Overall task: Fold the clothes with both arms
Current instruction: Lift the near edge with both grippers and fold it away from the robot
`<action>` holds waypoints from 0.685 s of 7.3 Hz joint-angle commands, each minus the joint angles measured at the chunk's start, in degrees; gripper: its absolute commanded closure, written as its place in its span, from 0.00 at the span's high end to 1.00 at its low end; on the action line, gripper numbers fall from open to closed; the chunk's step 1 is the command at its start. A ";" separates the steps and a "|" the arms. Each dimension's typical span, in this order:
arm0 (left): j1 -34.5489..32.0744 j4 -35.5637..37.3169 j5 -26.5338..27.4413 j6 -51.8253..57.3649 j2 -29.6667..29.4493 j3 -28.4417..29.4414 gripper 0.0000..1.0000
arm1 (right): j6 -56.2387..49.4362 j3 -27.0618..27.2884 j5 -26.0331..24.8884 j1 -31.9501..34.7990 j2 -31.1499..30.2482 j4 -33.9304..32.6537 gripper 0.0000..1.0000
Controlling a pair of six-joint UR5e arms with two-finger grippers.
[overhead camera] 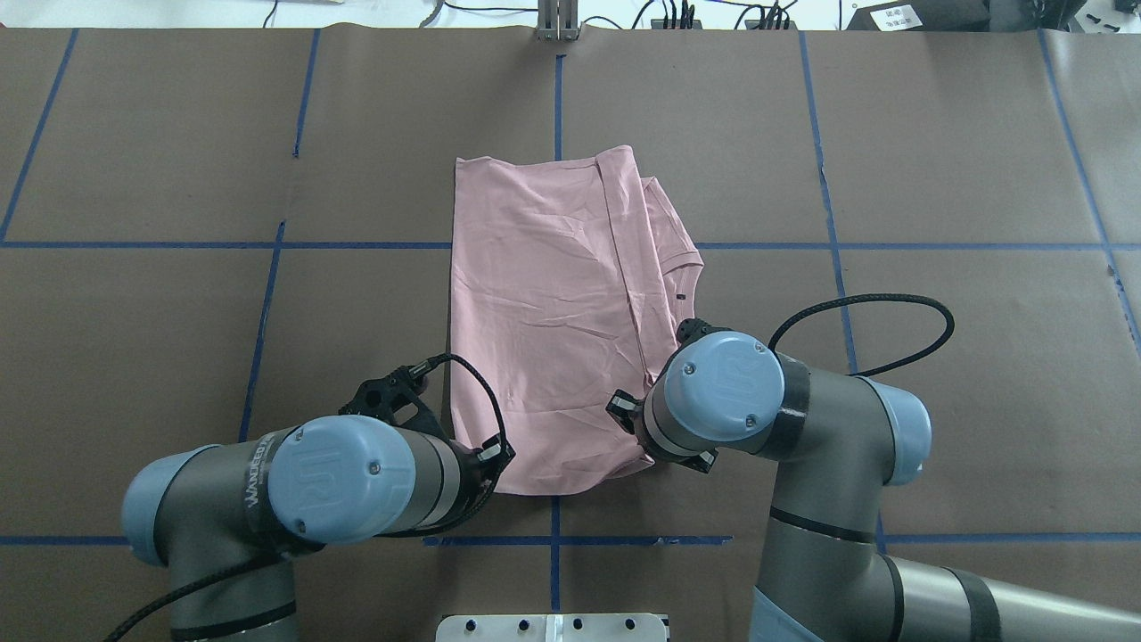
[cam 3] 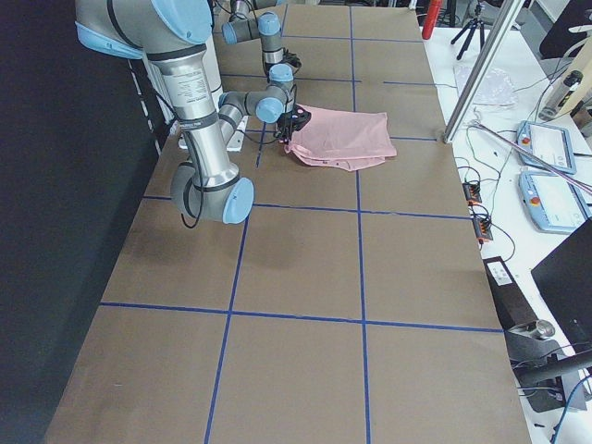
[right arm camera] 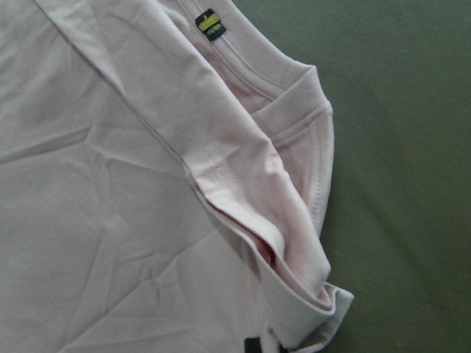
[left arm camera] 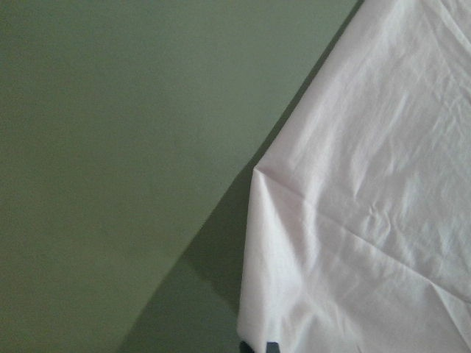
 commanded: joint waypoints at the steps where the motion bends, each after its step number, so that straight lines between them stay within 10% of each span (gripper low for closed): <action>1: 5.22 7.70 -0.08 -1.67 0.24 -8.89 0.00 | 0.00 7.28 0.38 -2.27 -4.27 -0.10 0.00; 5: 4.82 7.74 0.26 -1.87 0.15 -6.50 0.00 | -0.61 5.82 -1.28 -4.58 -3.31 0.25 0.00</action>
